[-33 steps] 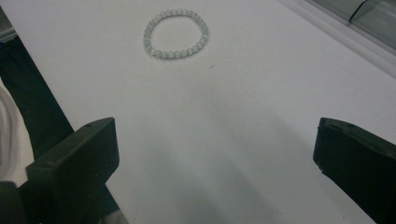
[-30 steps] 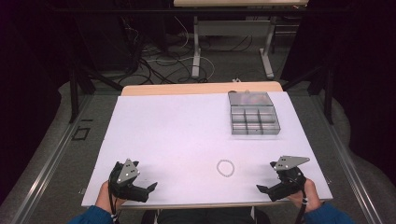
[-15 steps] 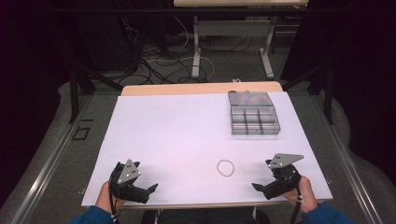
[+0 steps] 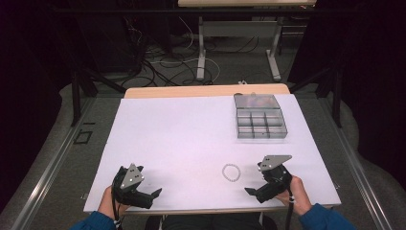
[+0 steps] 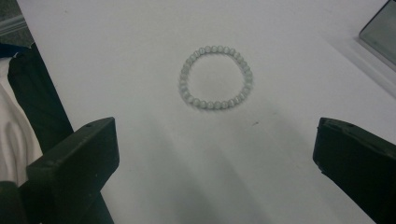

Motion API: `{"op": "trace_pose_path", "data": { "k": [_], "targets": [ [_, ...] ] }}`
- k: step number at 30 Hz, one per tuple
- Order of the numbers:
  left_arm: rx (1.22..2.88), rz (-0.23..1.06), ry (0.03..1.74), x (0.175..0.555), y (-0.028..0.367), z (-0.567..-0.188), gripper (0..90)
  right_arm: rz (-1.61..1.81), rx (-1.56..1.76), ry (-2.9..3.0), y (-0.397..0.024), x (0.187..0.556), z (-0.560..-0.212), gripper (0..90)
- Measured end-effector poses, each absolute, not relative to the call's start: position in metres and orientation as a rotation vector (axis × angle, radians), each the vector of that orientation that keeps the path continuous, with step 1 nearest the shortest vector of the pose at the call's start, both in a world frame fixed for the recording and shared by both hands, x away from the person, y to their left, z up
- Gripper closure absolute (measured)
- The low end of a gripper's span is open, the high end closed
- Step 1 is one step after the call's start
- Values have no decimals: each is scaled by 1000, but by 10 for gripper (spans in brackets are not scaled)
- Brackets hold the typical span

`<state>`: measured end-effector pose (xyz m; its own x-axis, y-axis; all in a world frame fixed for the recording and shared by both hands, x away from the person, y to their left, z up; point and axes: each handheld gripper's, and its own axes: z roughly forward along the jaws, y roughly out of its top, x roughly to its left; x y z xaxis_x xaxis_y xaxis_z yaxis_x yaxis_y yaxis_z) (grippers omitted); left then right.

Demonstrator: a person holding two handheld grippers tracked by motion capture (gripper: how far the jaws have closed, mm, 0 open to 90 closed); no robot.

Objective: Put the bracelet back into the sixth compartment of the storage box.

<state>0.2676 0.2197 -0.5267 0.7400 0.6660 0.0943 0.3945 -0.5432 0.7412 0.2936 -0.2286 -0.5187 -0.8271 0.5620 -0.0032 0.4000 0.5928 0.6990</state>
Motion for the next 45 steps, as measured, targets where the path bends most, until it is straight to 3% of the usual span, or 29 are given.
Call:
{"op": "trace_pose_path", "data": {
  "k": [29, 45],
  "targets": [
    [2213, 475, 794, 267, 220, -527, 1, 1077, 720, 2643, -192, 312, -525, 34],
    [2202, 473, 795, 267, 218, -529, 0, 1058, 717, 2681, -178, 317, -533, 414]
  ]
}}
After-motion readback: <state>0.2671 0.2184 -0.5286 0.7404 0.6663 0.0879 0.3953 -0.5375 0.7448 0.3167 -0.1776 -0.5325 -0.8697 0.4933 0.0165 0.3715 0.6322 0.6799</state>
